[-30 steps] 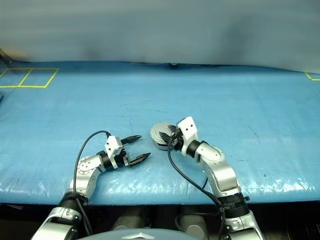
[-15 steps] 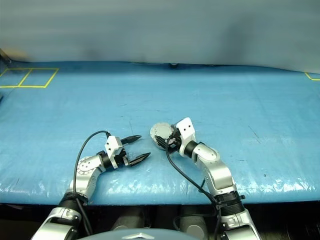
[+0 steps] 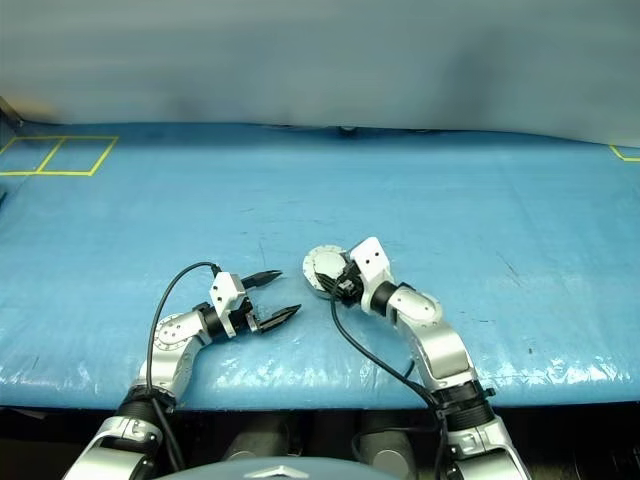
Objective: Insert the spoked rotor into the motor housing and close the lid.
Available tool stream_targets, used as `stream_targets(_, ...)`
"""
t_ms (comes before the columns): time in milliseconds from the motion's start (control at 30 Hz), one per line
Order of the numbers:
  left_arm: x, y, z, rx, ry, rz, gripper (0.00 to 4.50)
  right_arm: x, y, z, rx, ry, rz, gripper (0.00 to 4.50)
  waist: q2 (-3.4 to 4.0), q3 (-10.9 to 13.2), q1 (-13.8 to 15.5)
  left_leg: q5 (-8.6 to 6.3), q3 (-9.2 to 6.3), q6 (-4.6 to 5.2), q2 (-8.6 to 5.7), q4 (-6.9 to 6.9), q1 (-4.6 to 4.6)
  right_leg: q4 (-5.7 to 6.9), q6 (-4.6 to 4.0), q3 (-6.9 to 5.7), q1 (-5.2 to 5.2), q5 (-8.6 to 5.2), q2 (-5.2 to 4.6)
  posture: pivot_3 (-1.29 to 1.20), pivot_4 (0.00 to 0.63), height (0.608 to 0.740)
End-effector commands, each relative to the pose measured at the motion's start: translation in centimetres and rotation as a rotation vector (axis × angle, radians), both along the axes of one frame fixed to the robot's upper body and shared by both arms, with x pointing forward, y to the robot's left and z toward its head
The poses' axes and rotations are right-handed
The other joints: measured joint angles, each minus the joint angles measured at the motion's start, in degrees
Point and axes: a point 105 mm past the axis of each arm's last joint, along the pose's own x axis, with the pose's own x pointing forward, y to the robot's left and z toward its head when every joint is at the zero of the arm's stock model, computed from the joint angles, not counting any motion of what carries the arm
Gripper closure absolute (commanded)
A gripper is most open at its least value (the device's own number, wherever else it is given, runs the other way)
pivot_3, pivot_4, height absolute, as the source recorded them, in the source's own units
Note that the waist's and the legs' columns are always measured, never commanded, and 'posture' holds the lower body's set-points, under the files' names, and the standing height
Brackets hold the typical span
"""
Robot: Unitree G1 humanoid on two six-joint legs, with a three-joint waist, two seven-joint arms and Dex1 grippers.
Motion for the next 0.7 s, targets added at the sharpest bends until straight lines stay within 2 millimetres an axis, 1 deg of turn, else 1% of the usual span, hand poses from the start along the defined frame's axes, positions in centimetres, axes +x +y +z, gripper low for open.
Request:
stream_targets(33, -0.1, -0.3, 0.4, -0.009, -0.012, -0.008, 0.00, 0.0, 0.6, 2.1, 0.006, -0.056, 0.050, 1.49, 0.00, 0.00, 0.00, 0.00, 0.00, 0.00, 0.00, -0.01, 0.00, 0.00, 0.00, 0.00, -0.01, 0.00, 0.00, 0.00, 0.150, 0.740)
stream_targets(100, -0.1, -0.3, 0.4, -0.010, -0.011, -0.009, 0.00, 0.0, 0.6, 1.9, -0.014, -0.049, 0.057, 1.49, 0.00, 0.00, 0.00, 0.00, 0.00, 0.00, 0.00, -0.02, -0.01, 0.00, 0.00, 0.00, -0.02, 0.00, 0.00, 0.00, 0.150, 0.740)
stream_targets(267, -0.1, -0.4, 0.4, -0.012, -0.012, -0.010, 0.00, 0.1, 0.4, 0.6, -0.056, -0.003, 0.060, 1.49, 0.00, 0.00, 0.00, 0.00, 0.00, 0.01, 0.00, -0.02, 0.00, -0.02, 0.00, 0.00, -0.01, 0.00, 0.00, 0.00, 0.150, 0.740)
stream_targets(433, -0.2, -0.4, 0.3, -0.012, -0.009, -0.009, 0.00, 0.4, 0.0, -0.7, -0.066, 0.046, 0.014, 1.49, 0.00, 0.00, -0.04, -0.01, 0.00, 0.00, 0.01, -0.01, 0.03, -0.01, 0.00, 0.00, 0.03, 0.00, 0.00, 0.00, 0.150, 0.740)
stream_targets(700, -0.2, -0.4, 0.3, -0.011, -0.009, -0.008, 0.00, 0.4, -0.2, -2.1, -0.121, 0.095, 0.004, 1.49, 0.00, 0.00, -0.07, -0.02, 0.00, -0.01, 0.02, 0.00, 0.38, -0.03, 0.00, -0.01, 0.42, -0.03, 0.00, 0.00, 0.150, 0.740)
